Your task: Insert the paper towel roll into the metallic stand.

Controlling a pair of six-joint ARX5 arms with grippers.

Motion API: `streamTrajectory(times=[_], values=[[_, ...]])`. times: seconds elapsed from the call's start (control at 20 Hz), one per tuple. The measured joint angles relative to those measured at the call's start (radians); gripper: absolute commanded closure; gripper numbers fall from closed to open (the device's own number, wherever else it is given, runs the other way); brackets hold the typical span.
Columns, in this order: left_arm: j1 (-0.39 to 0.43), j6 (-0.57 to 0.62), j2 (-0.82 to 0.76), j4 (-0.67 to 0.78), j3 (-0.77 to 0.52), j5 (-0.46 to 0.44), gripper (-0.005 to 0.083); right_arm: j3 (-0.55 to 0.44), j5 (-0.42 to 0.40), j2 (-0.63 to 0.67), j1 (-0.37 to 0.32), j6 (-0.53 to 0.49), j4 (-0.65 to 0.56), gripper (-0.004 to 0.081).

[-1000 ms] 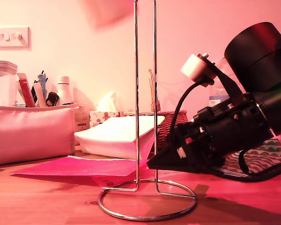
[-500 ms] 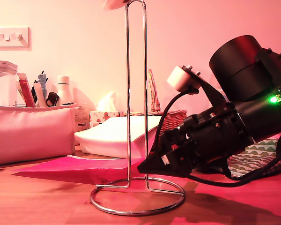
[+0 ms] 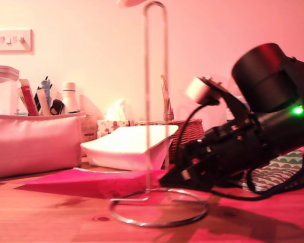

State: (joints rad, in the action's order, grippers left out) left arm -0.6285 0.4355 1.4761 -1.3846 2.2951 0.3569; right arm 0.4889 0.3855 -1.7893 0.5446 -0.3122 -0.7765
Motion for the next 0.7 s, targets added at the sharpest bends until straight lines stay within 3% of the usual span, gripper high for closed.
streamTrajectory(times=[0.7], values=[[-0.031, -0.009, 0.008, 0.001, -0.037, -0.028, 0.0798, 0.006, -0.001, -0.002, 0.001, 0.000, 0.016, 0.0783]])
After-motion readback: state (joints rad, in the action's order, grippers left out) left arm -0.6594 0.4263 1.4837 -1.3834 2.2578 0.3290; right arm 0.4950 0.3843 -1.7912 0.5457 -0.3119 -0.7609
